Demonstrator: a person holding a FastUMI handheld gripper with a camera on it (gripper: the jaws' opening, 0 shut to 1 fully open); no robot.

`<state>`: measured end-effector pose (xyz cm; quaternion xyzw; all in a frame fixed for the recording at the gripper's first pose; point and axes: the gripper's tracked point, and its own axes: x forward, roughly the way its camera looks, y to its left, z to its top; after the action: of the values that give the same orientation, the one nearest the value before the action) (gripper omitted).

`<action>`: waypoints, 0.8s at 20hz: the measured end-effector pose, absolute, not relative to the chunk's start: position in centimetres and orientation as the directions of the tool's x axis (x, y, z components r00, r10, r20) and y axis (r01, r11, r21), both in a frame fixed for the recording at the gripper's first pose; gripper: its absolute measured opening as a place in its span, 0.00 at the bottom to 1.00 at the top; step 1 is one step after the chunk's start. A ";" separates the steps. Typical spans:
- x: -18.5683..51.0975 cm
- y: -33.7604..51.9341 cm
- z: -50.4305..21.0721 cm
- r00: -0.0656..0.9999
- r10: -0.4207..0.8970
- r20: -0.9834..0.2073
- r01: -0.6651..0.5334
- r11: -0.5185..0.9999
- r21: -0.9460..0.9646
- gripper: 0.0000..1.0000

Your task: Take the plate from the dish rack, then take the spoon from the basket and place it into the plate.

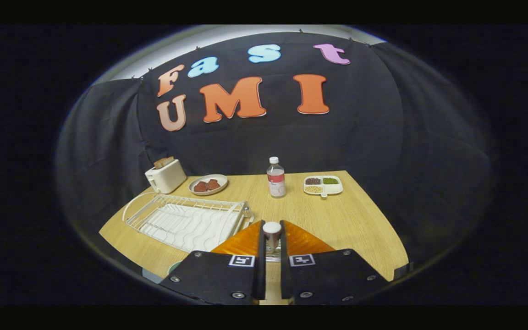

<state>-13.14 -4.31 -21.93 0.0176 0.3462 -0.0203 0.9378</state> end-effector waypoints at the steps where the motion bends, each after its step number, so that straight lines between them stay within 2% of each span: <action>1: -13.1 -4.1 -21.0 0.770 -0.015 -0.638 0.036 0.999 0.020 0.13; 7: -15.0 -1.7 -18.6 0.768 0.079 -0.636 -0.065 0.997 0.045 0.13; 12: -17.5 3.1 -19.8 0.742 0.247 -0.624 -0.184 0.969 0.165 0.13; 16: -19.0 5.3 -23.7 0.693 0.315 -0.648 -0.213 0.949 0.234 0.13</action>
<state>-19.03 5.31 -23.71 0.0703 0.3642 0.1438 0.9175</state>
